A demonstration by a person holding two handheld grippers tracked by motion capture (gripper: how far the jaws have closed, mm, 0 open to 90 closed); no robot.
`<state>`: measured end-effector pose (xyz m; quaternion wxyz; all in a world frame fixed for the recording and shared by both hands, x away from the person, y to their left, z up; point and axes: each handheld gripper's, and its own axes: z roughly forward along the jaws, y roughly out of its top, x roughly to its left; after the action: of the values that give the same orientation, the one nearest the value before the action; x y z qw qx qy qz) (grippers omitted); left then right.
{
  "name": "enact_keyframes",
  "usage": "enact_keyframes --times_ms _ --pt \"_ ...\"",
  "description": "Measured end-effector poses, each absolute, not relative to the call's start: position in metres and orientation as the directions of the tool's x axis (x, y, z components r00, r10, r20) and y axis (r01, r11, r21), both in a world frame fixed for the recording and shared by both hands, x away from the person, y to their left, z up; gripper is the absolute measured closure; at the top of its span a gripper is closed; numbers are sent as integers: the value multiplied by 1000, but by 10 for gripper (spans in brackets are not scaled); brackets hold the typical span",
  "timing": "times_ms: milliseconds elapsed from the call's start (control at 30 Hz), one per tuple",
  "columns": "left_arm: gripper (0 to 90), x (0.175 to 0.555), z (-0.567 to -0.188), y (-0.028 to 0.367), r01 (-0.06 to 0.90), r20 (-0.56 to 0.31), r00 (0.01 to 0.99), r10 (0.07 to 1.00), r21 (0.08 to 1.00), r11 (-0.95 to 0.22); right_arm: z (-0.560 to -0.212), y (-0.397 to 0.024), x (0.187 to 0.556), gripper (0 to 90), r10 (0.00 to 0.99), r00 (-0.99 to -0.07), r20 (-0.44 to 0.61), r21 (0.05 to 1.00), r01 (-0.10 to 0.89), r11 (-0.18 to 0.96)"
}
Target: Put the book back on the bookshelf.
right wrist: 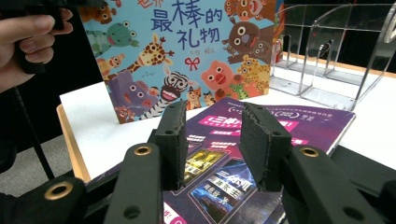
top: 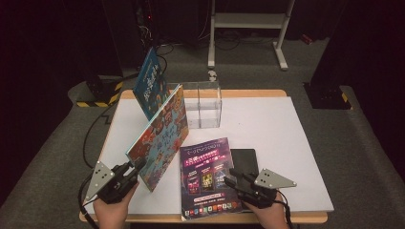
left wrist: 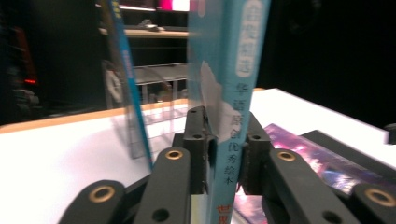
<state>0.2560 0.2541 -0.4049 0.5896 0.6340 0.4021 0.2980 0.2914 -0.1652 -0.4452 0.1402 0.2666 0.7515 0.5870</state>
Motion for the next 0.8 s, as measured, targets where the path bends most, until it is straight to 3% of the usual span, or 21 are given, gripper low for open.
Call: enact_keyframes --times_ms 600,800 --pt "732 287 -392 253 226 -114 507 854 974 -5 -447 -170 293 578 596 -799 80 955 233 184" --pt "731 291 -390 249 200 -104 511 853 980 -1 -449 -172 296 575 607 -791 80 951 243 190"
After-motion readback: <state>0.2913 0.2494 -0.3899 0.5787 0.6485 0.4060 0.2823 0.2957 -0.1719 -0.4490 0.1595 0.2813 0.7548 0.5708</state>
